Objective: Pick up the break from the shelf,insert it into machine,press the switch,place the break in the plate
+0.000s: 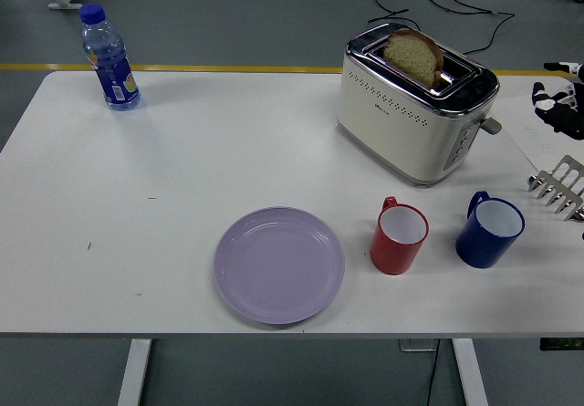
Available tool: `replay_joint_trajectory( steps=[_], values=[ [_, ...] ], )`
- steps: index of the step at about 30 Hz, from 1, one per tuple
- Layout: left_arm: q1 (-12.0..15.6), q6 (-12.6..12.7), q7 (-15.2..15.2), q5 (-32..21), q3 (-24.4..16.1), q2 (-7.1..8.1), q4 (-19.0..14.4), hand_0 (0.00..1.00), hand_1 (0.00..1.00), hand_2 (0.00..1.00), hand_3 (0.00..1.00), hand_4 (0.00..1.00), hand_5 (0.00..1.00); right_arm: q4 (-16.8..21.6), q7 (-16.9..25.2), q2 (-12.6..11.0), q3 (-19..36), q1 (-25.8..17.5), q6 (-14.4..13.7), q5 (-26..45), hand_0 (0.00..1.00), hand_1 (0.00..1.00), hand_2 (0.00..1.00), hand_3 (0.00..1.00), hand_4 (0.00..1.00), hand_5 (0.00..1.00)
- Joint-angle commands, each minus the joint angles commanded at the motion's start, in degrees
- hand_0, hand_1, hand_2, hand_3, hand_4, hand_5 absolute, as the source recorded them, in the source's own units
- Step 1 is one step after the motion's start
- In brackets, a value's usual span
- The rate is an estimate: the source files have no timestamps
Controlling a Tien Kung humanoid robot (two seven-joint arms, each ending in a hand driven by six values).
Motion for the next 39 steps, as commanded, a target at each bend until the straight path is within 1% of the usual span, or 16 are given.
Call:
replay_joint_trajectory(
  steps=[1, 6, 7, 12, 17, 24, 25, 30, 31, 35, 39],
  values=[
    [0.04, -0.03, 0.02, 0.12, -0.04, -0.01, 0.00, 0.651, 0.590, 0.598, 0.604, 0.328, 0.950, -0.11, -0.23, 0.08, -0.19, -0.12, 0.41, -0.16, 0.101, 0.160, 0.253, 0.682, 0.584, 0.406],
    [0.25, -0.08, 0.10, 0.48, -0.26, -0.05, 0.00, 0.651, 0.590, 0.598, 0.604, 0.328, 0.950, -1.05, -0.99, 0.62, -1.38, -0.81, 1.96, 0.10, 0.101, 0.160, 0.253, 0.682, 0.584, 0.406],
    [0.28, -0.08, 0.12, 0.55, -0.34, -0.06, 0.00, 0.651, 0.590, 0.599, 0.604, 0.327, 0.949, -1.29, -1.08, 0.71, -1.76, -0.83, 2.19, 0.22, 0.097, 0.156, 0.250, 0.680, 0.591, 0.429],
    [0.42, -0.17, 0.14, 0.81, -0.42, -0.12, 0.00, 0.651, 0.590, 0.599, 0.604, 0.327, 0.949, -2.58, -1.43, 1.33, -3.51, -0.33, 3.14, 0.20, 0.097, 0.156, 0.250, 0.680, 0.591, 0.429],
    [0.28, -0.19, 0.09, 0.54, -0.11, -0.11, 0.00, 0.652, 0.590, 0.598, 0.605, 0.327, 0.949, -3.82, -1.66, 1.99, -4.30, 0.56, 3.60, 0.14, 0.096, 0.154, 0.249, 0.677, 0.593, 0.434],
    [0.12, -0.07, 0.00, -0.15, 0.21, -0.13, 0.00, 0.651, 0.590, 0.598, 0.605, 0.326, 0.948, -4.41, -1.78, 2.50, -4.60, 0.91, 3.70, 0.08, 0.096, 0.154, 0.249, 0.678, 0.590, 0.434],
    [0.09, -0.06, -0.02, -0.24, 0.30, -0.13, 0.00, 0.651, 0.590, 0.598, 0.605, 0.325, 0.947, -4.50, -1.79, 2.57, -4.73, 0.96, 3.70, 0.14, 0.095, 0.153, 0.247, 0.679, 0.595, 0.454],
    [0.03, -0.06, 0.00, -0.38, 0.38, -0.15, 0.00, 0.651, 0.590, 0.598, 0.605, 0.325, 0.947, -5.37, -1.83, 3.04, -5.36, 1.36, 3.72, 0.33, 0.095, 0.153, 0.247, 0.679, 0.595, 0.454],
    [0.03, -0.06, 0.00, -0.37, 0.37, -0.15, 0.00, 0.651, 0.590, 0.598, 0.605, 0.326, 0.949, -5.44, -1.83, 3.07, -5.39, 1.39, 3.72, 0.34, 0.095, 0.152, 0.246, 0.678, 0.602, 0.475],
    [0.01, -0.07, 0.03, -0.46, 0.44, -0.17, 0.00, 0.651, 0.590, 0.598, 0.605, 0.326, 0.949, -6.83, -1.89, 3.46, -5.80, 1.75, 3.82, 0.52, 0.095, 0.152, 0.246, 0.678, 0.602, 0.475],
    [-0.01, -0.06, 0.01, -0.52, 0.48, -0.18, 0.00, 0.652, 0.590, 0.598, 0.606, 0.326, 0.950, -7.19, -1.96, 3.49, -5.82, 1.73, 3.82, 0.45, 0.091, 0.152, 0.246, 0.679, 0.606, 0.485]
  ],
)
